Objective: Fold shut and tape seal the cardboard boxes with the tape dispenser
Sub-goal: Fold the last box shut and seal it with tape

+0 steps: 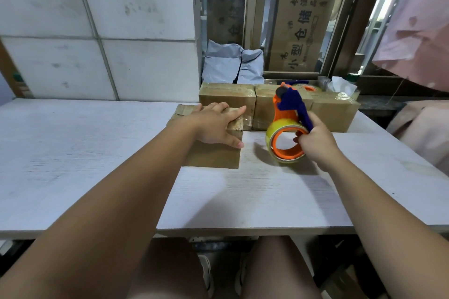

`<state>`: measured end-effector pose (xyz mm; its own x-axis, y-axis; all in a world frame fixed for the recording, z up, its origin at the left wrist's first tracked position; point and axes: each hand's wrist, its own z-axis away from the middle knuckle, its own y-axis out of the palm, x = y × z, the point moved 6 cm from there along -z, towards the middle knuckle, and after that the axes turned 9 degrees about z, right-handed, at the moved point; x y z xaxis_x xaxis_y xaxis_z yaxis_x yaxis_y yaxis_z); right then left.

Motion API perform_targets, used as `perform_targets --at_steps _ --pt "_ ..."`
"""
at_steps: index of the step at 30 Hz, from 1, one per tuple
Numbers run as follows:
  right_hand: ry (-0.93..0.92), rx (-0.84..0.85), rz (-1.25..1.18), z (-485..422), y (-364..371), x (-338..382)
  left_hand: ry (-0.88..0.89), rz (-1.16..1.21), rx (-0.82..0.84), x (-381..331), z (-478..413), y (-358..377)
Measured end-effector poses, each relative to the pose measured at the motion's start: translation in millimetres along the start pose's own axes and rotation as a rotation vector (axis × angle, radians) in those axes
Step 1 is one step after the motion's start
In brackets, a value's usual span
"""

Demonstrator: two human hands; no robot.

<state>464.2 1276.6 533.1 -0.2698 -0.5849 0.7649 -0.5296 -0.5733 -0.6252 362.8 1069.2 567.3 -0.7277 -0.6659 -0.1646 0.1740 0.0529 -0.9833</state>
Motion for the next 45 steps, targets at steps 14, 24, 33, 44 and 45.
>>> perform_targets --at_steps 14,24,33,44,45 --pt "-0.297 0.039 0.864 11 3 31 -0.017 -0.001 -0.027 0 -1 -2" --pt "-0.395 0.089 1.167 2 -5 72 0.006 -0.084 -0.18 -26 4 0" --pt "-0.486 0.07 1.302 -1 -6 110 0.073 -0.159 -0.613 -53 8 5" --pt "-0.516 0.294 1.393 -8 11 109 0.182 -0.308 -0.543 -57 6 13" --pt "-0.508 0.321 1.345 -10 12 105 0.192 -0.311 -0.546 -56 5 13"
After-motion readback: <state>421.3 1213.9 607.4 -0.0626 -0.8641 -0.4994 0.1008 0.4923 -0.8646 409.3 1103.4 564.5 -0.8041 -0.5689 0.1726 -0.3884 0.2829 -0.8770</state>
